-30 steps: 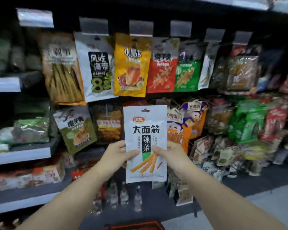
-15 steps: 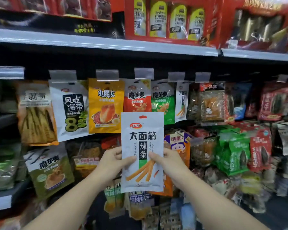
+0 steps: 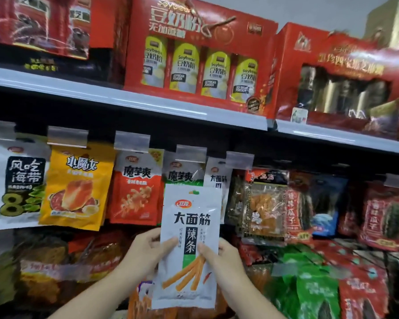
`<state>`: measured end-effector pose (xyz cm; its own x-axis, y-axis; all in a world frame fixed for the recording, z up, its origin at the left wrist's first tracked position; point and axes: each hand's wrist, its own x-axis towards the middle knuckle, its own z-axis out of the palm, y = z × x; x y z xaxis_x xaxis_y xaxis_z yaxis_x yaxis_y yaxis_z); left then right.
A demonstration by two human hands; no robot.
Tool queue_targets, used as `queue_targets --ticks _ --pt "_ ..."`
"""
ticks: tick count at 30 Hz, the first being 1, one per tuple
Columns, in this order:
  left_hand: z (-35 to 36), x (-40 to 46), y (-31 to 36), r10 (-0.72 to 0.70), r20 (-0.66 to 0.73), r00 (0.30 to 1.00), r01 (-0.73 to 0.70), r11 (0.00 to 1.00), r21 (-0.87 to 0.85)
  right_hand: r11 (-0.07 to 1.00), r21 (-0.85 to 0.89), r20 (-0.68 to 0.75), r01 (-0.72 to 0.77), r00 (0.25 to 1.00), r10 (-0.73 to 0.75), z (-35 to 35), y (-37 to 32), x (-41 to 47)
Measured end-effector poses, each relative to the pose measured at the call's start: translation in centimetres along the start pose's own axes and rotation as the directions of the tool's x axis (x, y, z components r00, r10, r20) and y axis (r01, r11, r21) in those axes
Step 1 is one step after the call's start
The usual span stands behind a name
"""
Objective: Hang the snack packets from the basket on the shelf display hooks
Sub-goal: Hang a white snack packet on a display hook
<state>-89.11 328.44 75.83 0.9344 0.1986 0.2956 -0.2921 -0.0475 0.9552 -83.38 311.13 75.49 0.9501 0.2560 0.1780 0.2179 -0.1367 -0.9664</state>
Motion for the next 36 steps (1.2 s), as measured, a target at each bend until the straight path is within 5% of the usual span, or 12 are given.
queue_targets --ticks 12,29,36 --pt "5.7 7.7 -0.8 0.026 0.066 0.997 -0.031 0.997 0.071 0.996 0.052 -0.112 0.070 0.992 -0.064 -5.3 1.4 6.2" --pt "11.1 13.0 0.7 0.226 -0.081 0.971 -0.219 0.973 0.078 0.920 0.034 -0.152 0.391 0.912 -0.382 -9.9 -0.4 11.9" --pt "11.7 13.8 0.4 0.269 -0.107 0.957 -0.253 0.957 0.139 0.904 0.062 -0.062 0.423 0.906 -0.420 -10.7 -0.7 13.1"
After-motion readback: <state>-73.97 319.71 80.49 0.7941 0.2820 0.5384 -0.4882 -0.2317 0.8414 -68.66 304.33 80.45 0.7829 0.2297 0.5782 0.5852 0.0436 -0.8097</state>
